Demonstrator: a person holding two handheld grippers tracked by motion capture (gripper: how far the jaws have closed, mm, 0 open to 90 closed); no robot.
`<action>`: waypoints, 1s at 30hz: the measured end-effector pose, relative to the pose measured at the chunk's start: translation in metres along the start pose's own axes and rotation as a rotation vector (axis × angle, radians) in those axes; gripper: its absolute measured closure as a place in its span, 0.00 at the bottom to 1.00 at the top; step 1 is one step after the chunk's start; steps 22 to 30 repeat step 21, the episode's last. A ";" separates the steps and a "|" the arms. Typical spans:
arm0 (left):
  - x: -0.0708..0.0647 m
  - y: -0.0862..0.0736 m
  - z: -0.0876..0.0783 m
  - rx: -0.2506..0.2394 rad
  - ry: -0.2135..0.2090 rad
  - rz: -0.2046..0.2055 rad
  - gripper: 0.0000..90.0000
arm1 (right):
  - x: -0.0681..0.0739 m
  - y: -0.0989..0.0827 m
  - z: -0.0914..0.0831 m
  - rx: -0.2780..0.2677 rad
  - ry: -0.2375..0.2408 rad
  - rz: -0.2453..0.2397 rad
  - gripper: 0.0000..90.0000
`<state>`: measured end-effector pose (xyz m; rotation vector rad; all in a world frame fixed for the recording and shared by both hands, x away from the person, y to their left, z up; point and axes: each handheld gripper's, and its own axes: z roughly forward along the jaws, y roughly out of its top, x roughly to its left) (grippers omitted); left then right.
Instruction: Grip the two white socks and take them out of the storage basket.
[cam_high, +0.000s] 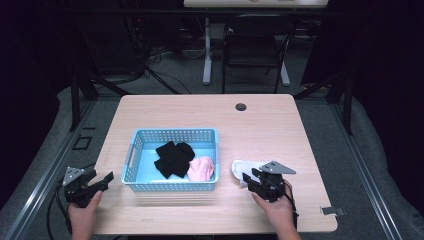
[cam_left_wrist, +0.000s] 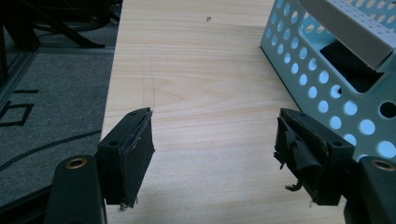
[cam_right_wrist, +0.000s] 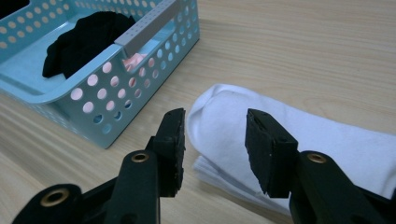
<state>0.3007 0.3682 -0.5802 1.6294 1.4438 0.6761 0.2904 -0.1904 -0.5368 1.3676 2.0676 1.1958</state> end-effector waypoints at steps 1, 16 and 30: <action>0.000 0.000 0.000 0.000 0.000 0.000 0.31 | 0.000 0.000 0.000 0.000 0.000 0.000 0.65; -0.002 0.001 0.002 0.004 -0.009 0.014 0.31 | -0.002 -0.008 0.009 0.009 0.016 0.037 0.66; -0.001 0.001 0.002 0.007 -0.007 0.012 0.31 | -0.013 -0.008 0.008 0.007 -0.027 0.085 0.66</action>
